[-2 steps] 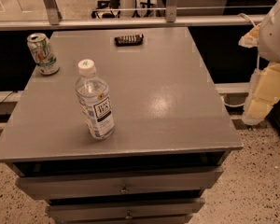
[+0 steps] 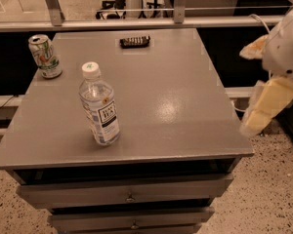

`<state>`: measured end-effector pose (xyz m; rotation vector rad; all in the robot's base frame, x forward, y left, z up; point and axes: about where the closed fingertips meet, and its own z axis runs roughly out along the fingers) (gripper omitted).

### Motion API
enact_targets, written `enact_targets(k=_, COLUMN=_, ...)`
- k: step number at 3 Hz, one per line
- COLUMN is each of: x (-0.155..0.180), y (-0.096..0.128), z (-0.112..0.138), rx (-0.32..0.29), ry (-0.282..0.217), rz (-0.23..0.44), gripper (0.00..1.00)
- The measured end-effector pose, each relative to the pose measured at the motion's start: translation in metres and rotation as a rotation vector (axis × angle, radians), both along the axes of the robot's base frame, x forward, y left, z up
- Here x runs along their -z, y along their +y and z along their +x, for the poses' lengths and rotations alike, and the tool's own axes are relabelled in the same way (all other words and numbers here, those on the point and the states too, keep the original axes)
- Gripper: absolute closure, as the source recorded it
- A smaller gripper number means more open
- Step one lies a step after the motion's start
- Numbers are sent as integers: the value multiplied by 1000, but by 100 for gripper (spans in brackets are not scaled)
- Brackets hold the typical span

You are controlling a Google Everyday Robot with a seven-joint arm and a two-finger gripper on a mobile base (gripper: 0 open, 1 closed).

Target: Move blue plastic bottle near rxbar chocolate

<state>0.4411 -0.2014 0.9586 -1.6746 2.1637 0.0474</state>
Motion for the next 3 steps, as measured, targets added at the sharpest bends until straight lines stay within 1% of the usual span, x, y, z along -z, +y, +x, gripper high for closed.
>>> enact_targets(k=1, x=26, y=37, z=12, rx=-38, ry=-10, rz=203, gripper=0)
enact_targets(k=2, x=43, y=133, z=39, rx=-149, ry=-11, rz=505, gripper=0)
enact_targets(k=3, x=41, y=192, z=46, rx=-219, ry=-18, rz=671, gripper=0)
